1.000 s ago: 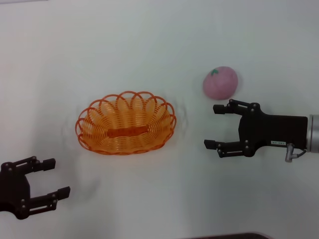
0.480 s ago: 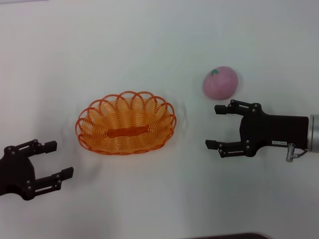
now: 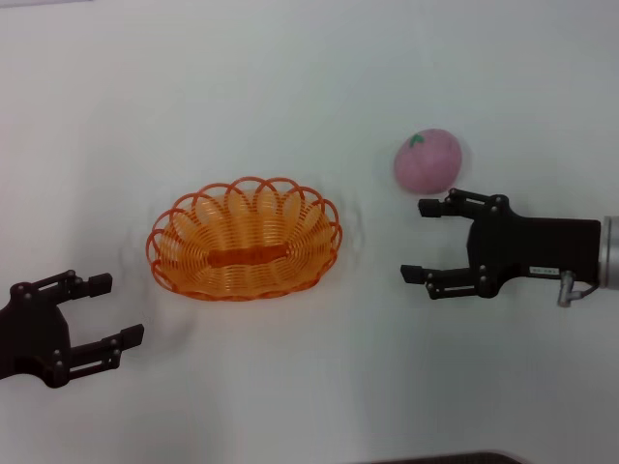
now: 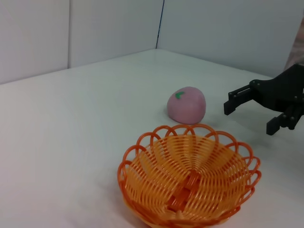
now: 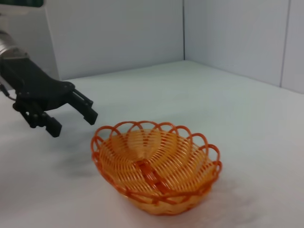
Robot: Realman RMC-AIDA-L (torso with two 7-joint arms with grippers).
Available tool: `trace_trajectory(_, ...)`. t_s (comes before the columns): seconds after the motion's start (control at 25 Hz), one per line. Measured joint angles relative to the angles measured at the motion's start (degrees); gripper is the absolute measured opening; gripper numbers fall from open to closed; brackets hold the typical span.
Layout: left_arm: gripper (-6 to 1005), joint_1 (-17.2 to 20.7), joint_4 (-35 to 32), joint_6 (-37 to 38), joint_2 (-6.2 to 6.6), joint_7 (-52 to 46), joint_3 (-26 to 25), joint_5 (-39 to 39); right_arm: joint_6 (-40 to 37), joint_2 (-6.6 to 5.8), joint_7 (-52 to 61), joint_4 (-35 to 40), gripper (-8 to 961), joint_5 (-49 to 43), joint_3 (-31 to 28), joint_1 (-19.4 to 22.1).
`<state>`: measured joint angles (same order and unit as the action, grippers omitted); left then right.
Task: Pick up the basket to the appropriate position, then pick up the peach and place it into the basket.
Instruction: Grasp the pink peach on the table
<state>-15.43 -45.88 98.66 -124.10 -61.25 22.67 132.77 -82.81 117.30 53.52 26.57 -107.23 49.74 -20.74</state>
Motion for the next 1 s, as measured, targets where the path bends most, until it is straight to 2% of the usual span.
trace_trajectory(0.2,764,0.0,0.0,0.0,0.07,0.0,0.0,-0.3,-0.4,-1.42,7.4,1.0,945,0.0,-1.3,0.0)
trace_trajectory(0.32,764,-0.1,0.2,0.0,0.06,0.0,0.0,-0.2,-0.7,-1.79,19.9,5.1,946,-1.3,-1.4,-0.5)
trace_trajectory(0.44,764,-0.1,0.2,0.1,0.00,0.0,0.0,-0.3,-2.5,-1.82,34.3,9.3,946,-6.9,-1.4,-2.9)
trace_trajectory(0.72,764,0.0,0.2,0.5,-0.01,0.0,0.0,-0.5,-3.6,-2.00,43.6,11.5,945,-11.0,-1.6,-6.0)
trace_trajectory(1.0,764,-0.1,0.2,0.5,-0.01,0.0,0.0,-0.5,-6.9,-1.83,56.4,23.8,945,-17.3,-1.4,-8.5)
